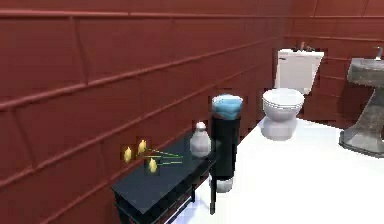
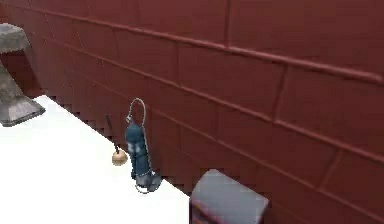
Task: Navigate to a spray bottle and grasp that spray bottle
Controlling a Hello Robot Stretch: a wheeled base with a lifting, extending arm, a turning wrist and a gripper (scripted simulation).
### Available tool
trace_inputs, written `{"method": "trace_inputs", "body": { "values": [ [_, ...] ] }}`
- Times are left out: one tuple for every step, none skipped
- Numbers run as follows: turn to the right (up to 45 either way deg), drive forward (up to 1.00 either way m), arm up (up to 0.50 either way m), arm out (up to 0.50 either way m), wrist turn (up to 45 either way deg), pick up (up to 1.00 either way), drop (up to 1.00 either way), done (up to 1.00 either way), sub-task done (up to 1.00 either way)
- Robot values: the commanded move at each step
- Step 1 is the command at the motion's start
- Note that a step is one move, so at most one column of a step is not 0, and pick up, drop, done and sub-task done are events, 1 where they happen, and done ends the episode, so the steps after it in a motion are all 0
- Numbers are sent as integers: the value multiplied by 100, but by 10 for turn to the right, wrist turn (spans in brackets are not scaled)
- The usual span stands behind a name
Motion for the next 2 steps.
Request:
{"method": "trace_inputs", "body": {
  "values": [
    [-450, 0, 0, 0, 0, 0, 0, 0, 0],
    [-300, 0, 0, 0, 0, 0, 0, 0, 0]
  ]
}}
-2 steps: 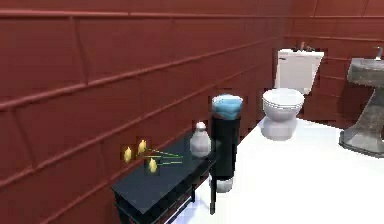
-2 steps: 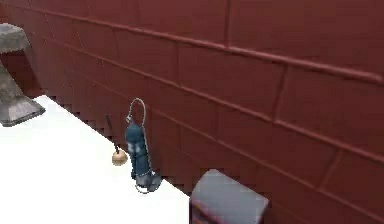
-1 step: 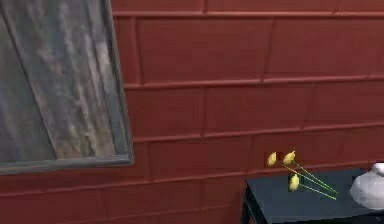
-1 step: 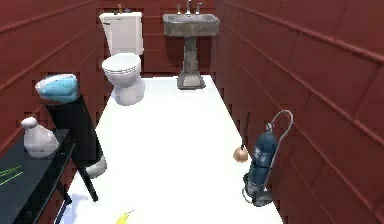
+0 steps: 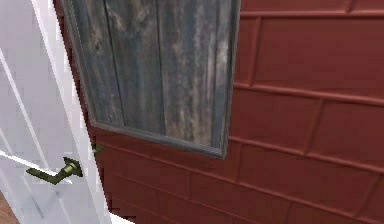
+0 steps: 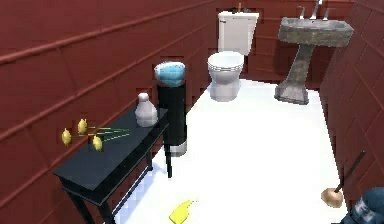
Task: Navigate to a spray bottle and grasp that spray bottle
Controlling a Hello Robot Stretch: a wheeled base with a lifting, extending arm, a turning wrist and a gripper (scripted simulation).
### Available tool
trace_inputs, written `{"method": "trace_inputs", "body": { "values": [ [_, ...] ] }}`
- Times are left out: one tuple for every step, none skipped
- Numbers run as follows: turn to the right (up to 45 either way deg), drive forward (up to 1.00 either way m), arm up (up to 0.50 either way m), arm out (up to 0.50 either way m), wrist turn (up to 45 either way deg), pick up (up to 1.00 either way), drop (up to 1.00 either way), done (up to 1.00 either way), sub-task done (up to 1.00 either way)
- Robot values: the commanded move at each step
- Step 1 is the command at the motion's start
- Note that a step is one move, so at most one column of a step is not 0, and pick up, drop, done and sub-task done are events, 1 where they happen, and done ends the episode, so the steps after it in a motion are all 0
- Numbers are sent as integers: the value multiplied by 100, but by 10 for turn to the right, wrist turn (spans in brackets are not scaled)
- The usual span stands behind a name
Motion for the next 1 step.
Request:
{"method": "trace_inputs", "body": {
  "values": [
    [0, 0, 10, 0, 0, 0, 0, 0, 0]
  ]
}}
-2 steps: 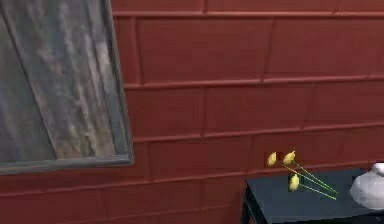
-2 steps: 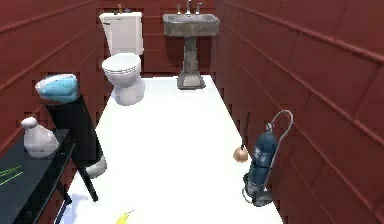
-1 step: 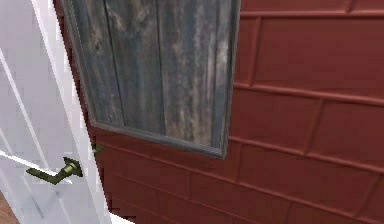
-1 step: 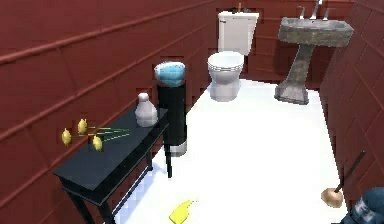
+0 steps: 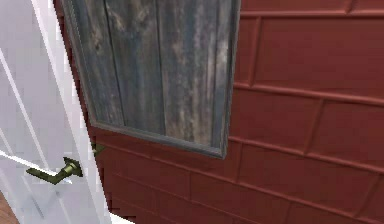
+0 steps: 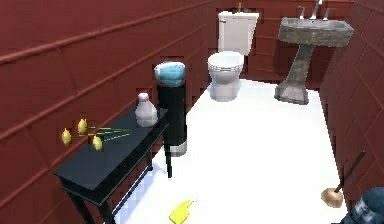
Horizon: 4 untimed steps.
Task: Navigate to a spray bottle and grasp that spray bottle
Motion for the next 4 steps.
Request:
{"method": "trace_inputs", "body": {
  "values": [
    [0, 0, 0, 40, 0, 0, 0, 0, 0],
    [0, 0, 0, 0, 450, 0, 0, 0, 0],
    [0, 0, 0, 0, 450, 0, 0, 0, 0],
    [0, 0, 0, 0, 450, 0, 0, 0, 0]
  ]
}}
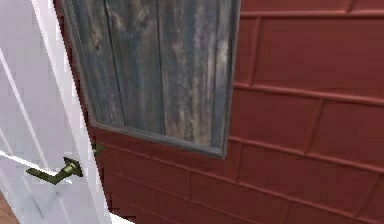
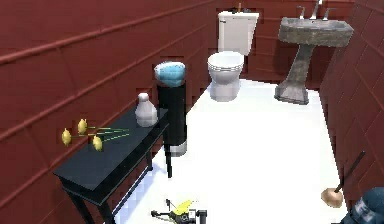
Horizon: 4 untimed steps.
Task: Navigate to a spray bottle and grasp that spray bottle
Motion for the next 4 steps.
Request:
{"method": "trace_inputs", "body": {
  "values": [
    [0, 0, 0, 0, 270, 0, 0, 0, 0],
    [0, 0, -30, 0, 0, 0, 0, 0, 0],
    [0, 0, 0, 0, 0, 100, 0, 0, 0],
    [0, 0, 10, 0, 0, 0, 0, 0, 0]
  ]
}}
